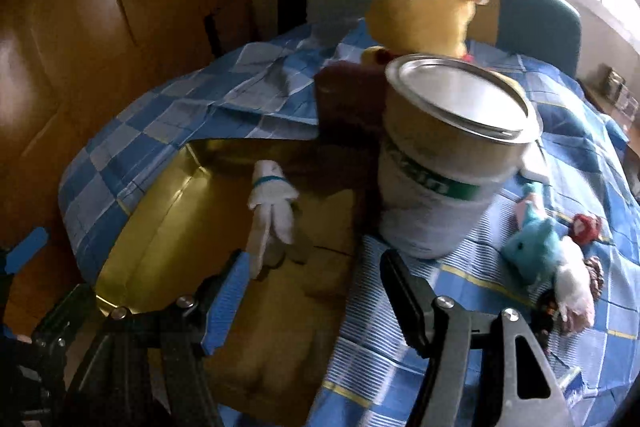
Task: Organize soft objects
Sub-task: 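Lower the bandage into the gold tray and open the right tool, then grasp the black beaded wig braid with the left tool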
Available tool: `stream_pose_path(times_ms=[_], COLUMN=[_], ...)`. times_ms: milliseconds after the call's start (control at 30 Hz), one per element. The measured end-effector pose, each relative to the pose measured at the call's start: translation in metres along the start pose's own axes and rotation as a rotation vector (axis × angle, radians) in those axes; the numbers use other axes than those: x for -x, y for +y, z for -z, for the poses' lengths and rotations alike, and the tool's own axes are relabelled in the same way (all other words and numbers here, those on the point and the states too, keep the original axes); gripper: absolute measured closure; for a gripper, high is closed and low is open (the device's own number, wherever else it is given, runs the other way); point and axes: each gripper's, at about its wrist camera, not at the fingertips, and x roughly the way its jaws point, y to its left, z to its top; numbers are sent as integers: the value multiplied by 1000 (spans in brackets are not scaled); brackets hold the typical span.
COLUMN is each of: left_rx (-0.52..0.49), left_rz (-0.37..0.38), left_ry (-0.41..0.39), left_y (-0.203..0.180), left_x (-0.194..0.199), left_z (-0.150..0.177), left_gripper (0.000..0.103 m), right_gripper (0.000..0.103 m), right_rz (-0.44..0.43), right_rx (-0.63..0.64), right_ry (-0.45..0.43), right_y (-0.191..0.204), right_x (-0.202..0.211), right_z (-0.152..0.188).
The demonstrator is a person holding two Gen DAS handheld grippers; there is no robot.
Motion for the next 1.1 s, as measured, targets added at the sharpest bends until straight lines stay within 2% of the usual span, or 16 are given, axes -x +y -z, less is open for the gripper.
stream_pose_path(times_ms=[533, 733, 1033, 1100], left_rx=[-115, -151, -245, -265], left_rz=[47, 124, 292, 324], left_ry=[6, 29, 78, 91], left_y=[-43, -64, -119, -131], left_x=[4, -2, -8, -10], left_z=[3, -1, -2, -1], left_gripper=[0, 0, 0, 0], right_gripper=[35, 35, 34, 34], right_rz=[90, 170, 407, 432], right_rx=[-196, -294, -686, -754], right_ry=[-69, -102, -166, -166], right_y=[-89, -142, -275, -295], right_x=[41, 64, 101, 103], right_z=[28, 42, 98, 112])
